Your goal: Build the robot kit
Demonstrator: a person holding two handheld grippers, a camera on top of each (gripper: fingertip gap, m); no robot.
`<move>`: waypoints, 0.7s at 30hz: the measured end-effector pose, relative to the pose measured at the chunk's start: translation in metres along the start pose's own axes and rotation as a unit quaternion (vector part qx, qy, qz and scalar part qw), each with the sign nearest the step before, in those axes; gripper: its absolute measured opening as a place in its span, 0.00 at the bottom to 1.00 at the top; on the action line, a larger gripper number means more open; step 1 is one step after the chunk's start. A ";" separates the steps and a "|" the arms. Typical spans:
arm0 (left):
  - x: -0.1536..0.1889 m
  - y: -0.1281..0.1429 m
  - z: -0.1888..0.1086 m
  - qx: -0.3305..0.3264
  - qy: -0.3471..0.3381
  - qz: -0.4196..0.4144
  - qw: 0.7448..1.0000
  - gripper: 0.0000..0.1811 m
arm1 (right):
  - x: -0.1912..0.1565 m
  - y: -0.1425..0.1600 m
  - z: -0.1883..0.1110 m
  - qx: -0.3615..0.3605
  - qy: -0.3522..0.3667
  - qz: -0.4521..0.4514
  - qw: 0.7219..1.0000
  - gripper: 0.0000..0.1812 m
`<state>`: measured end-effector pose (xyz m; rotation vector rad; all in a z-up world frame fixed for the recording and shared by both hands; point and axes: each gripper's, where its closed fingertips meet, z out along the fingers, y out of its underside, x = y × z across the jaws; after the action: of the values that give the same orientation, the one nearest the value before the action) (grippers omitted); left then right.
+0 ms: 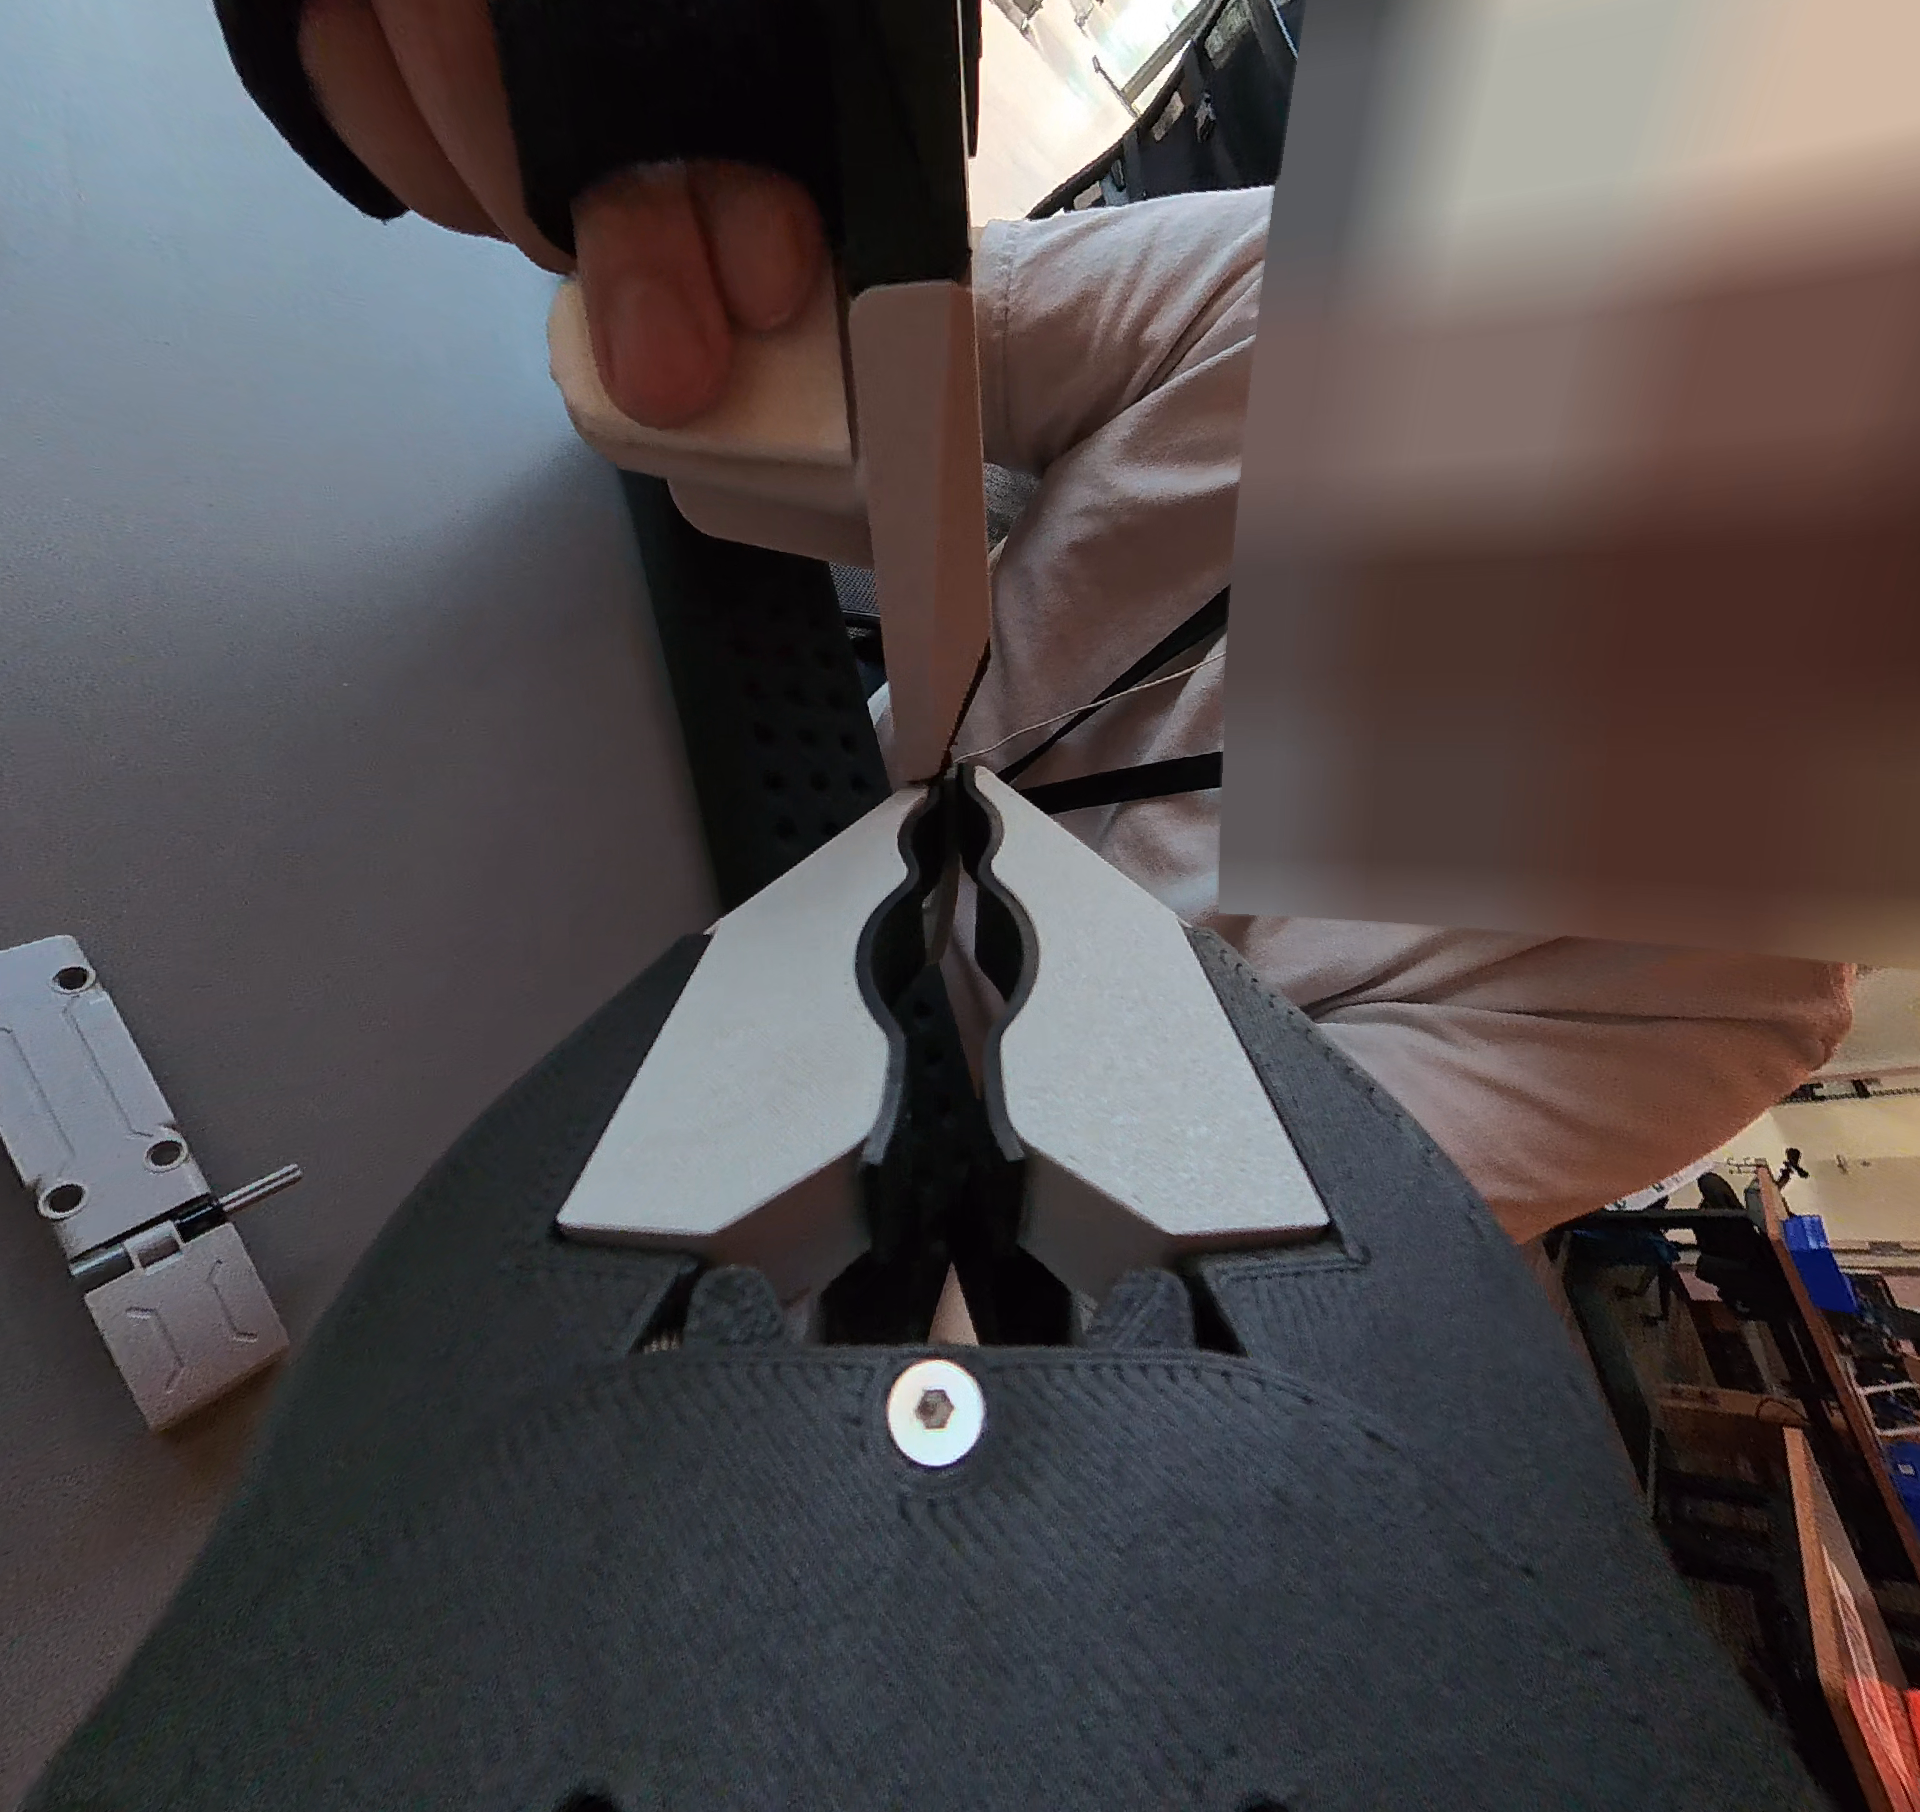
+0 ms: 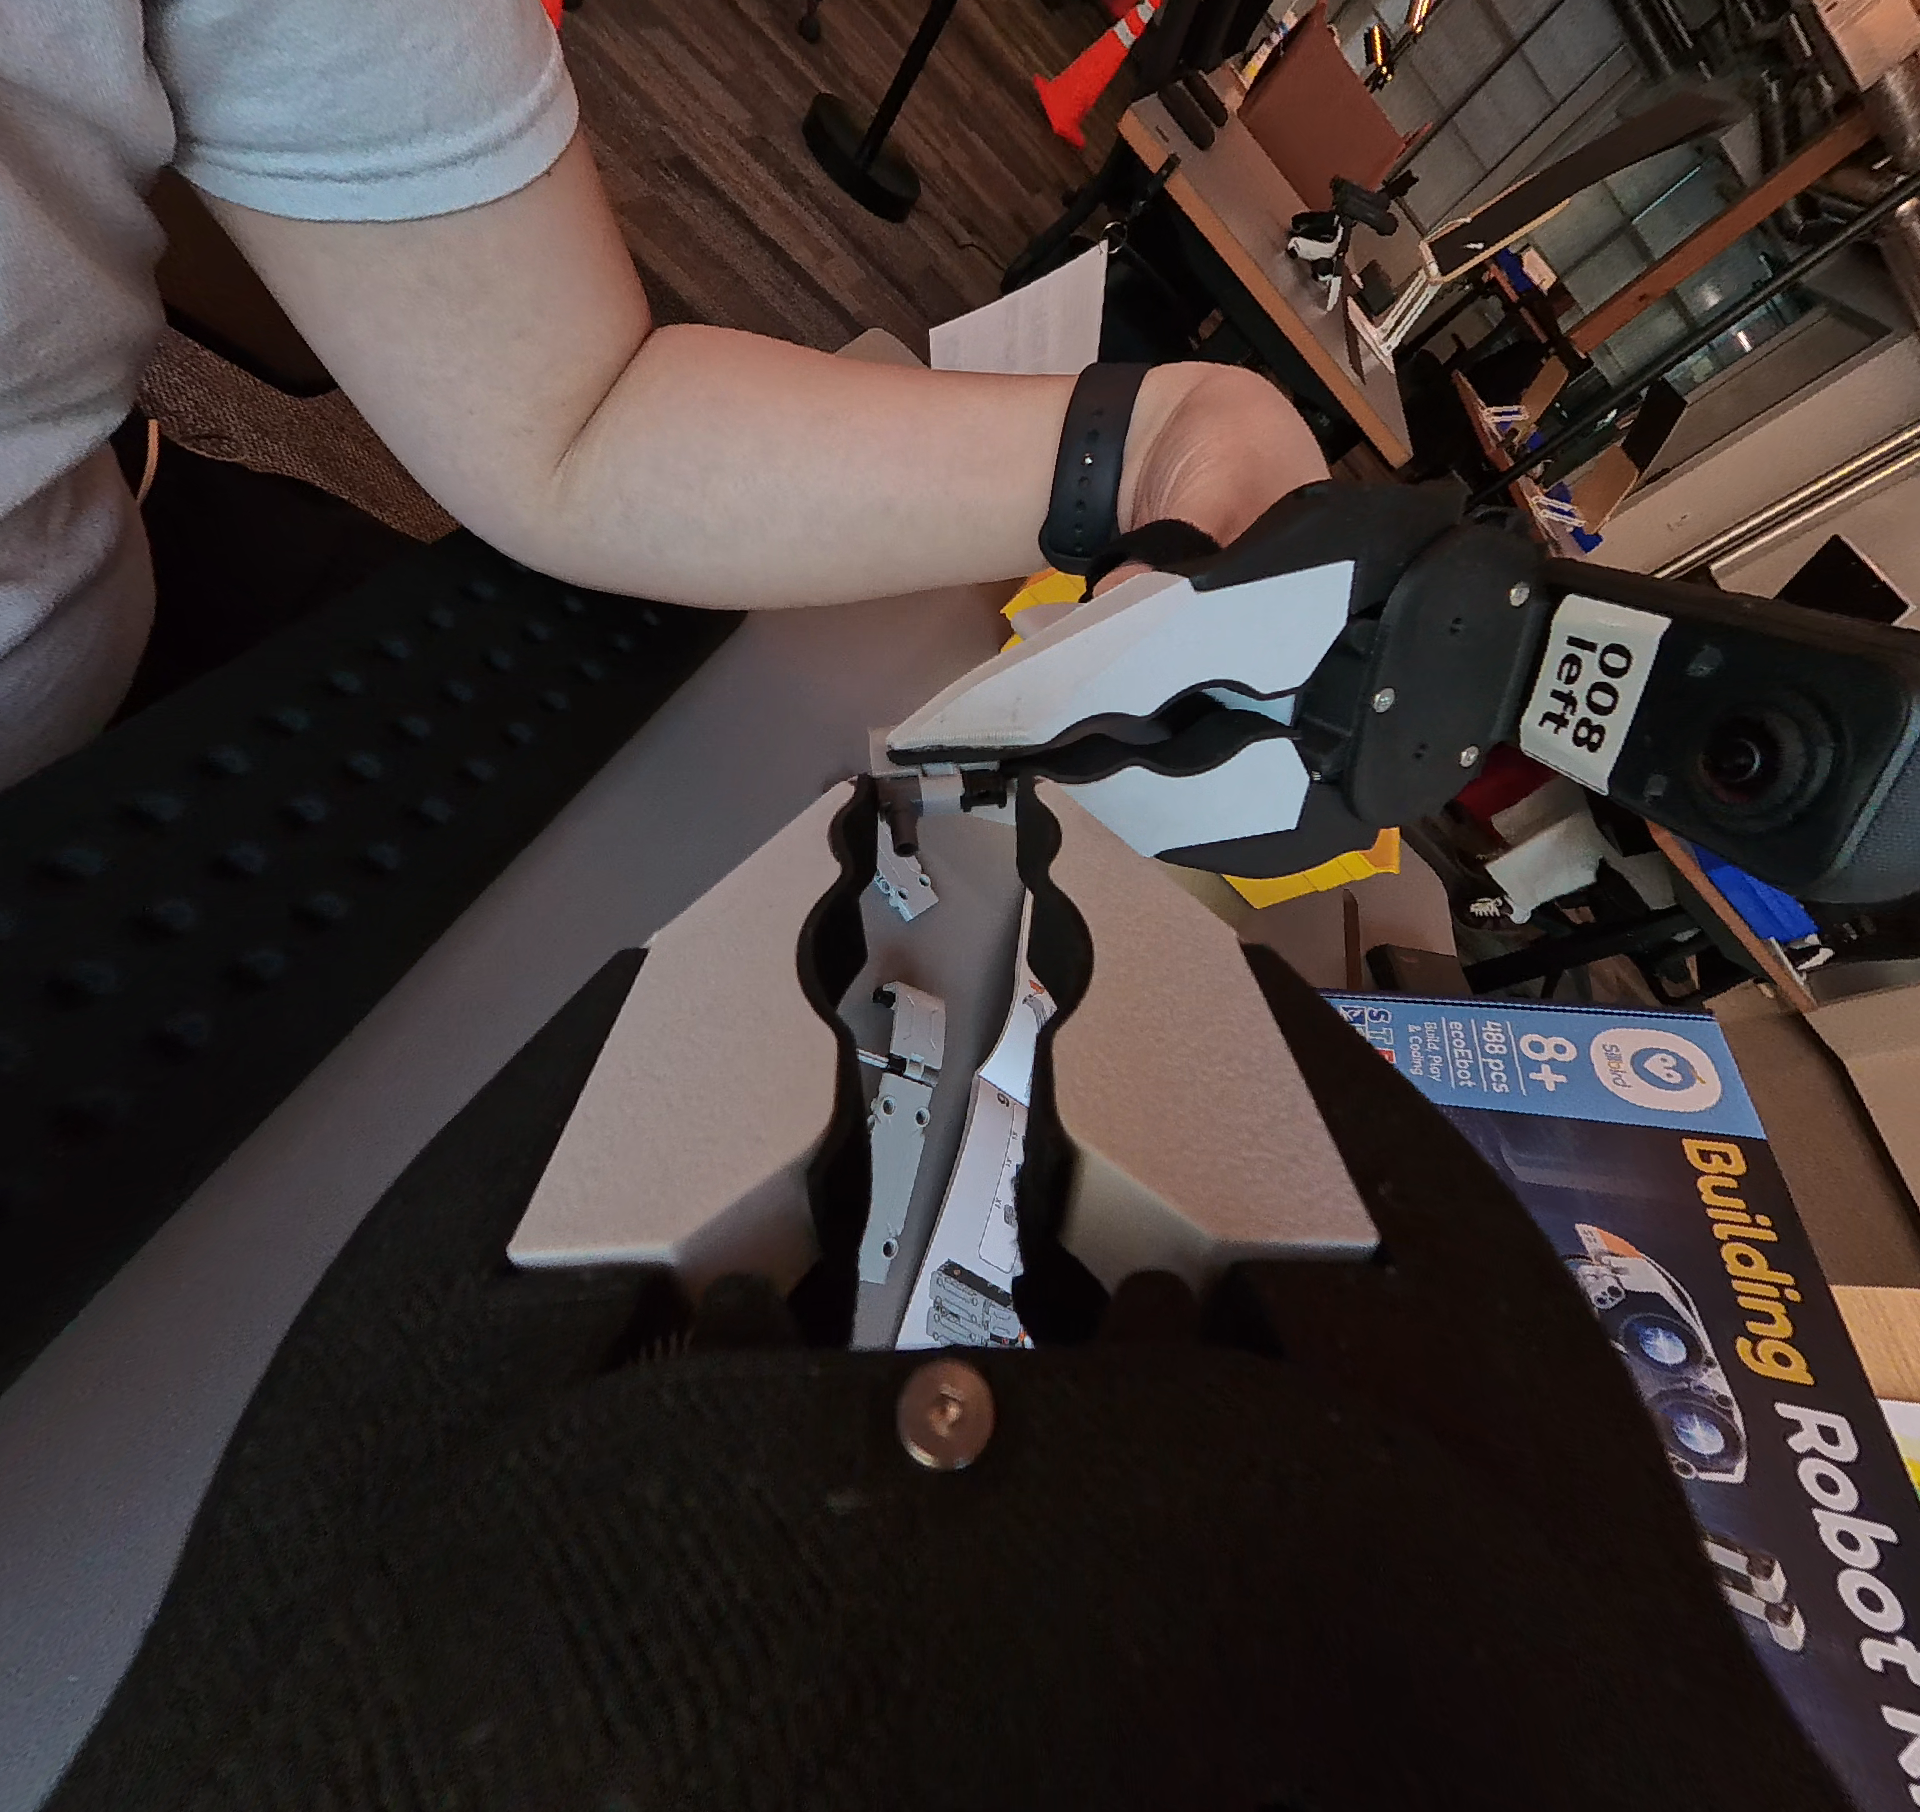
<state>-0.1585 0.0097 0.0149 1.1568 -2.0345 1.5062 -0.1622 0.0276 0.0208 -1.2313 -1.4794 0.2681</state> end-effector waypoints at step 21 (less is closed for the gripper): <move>-0.008 0.001 -0.003 0.007 0.001 -0.014 1.000 0.00 | 0.001 0.008 0.002 -0.019 -0.014 0.040 0.999 0.13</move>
<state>-0.1553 0.0159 0.0099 1.1843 -2.0005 1.5091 -0.1590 0.0332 0.0149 -1.3244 -1.4664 0.3122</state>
